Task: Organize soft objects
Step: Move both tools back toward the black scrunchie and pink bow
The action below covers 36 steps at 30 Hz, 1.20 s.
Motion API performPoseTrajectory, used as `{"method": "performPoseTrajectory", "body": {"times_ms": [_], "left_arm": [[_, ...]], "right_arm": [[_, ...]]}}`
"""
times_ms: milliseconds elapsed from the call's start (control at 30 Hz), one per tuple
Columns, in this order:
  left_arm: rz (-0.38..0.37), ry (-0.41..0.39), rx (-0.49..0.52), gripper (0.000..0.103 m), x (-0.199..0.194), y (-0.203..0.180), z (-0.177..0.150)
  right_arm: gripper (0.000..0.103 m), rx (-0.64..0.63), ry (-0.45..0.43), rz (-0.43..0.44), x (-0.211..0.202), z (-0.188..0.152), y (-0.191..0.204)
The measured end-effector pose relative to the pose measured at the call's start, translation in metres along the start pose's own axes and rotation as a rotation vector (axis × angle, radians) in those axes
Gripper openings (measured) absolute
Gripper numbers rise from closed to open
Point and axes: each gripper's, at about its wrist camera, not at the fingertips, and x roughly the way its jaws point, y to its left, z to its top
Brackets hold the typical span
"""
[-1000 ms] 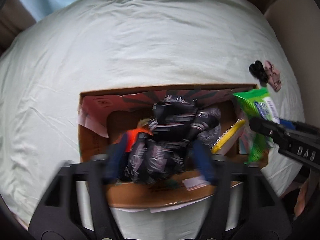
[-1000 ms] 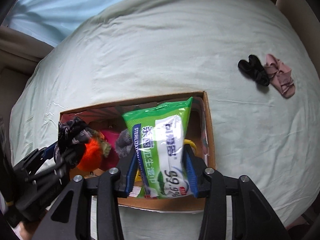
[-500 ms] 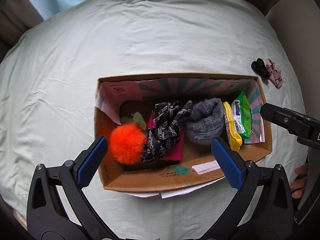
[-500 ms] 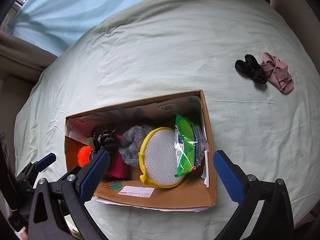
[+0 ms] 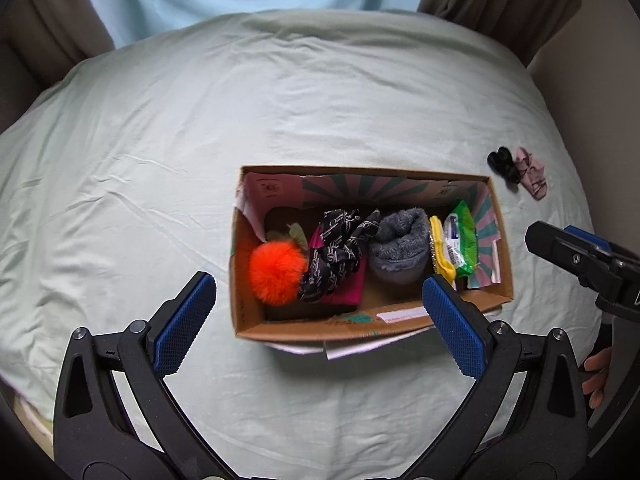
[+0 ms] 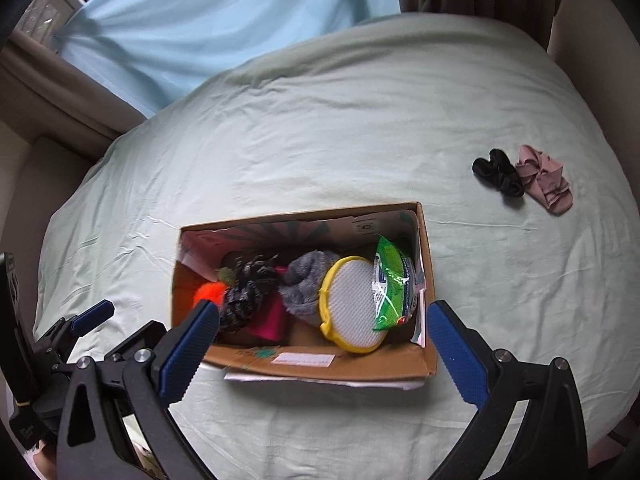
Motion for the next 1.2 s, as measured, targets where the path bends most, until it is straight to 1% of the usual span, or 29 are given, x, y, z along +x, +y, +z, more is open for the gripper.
{"method": "performPoseTrajectory", "body": {"times_ms": [67, 133, 167, 267, 400, 500, 567, 700, 833, 1033, 1200], "left_arm": [[0.001, -0.015, -0.014, 0.103, -0.014, 0.003, -0.004], [0.024, -0.030, -0.024, 0.103, -0.027, 0.005, -0.009], [0.041, -0.045, -0.023, 0.103, -0.037, 0.006, -0.012], [0.046, -0.086, -0.014, 0.103, -0.062, 0.006, -0.020], [0.036, -0.134, -0.013, 0.103, -0.091, 0.005, -0.031], [0.032, -0.177, -0.017, 0.103, -0.111, 0.001, -0.038], [0.018, -0.207, -0.024, 0.103, -0.125, -0.004, -0.042], [0.002, -0.265, -0.024, 0.103, -0.149, -0.018, -0.046], [-0.016, -0.317, -0.015, 0.103, -0.167, -0.042, -0.045], [-0.026, -0.347, 0.002, 0.103, -0.175, -0.088, -0.037], [-0.051, -0.360, -0.004, 0.103, -0.174, -0.132, -0.027]], "right_arm": [[0.103, -0.016, -0.018, 0.001, -0.012, -0.005, 0.006], [0.103, -0.030, -0.040, 0.001, -0.025, -0.010, 0.012], [0.103, -0.040, -0.053, -0.005, -0.034, -0.013, 0.015], [0.103, -0.067, -0.103, -0.021, -0.060, -0.021, 0.023], [0.103, -0.095, -0.195, -0.027, -0.096, -0.031, 0.027], [0.103, -0.110, -0.289, -0.046, -0.128, -0.040, 0.022], [0.103, -0.112, -0.332, -0.069, -0.144, -0.043, 0.017], [0.103, -0.118, -0.409, -0.148, -0.178, -0.049, -0.003], [0.103, -0.129, -0.439, -0.176, -0.199, -0.053, -0.027], [0.103, -0.172, -0.455, -0.155, -0.213, -0.055, -0.069], [0.103, -0.184, -0.457, -0.134, -0.218, -0.043, -0.111]]}}
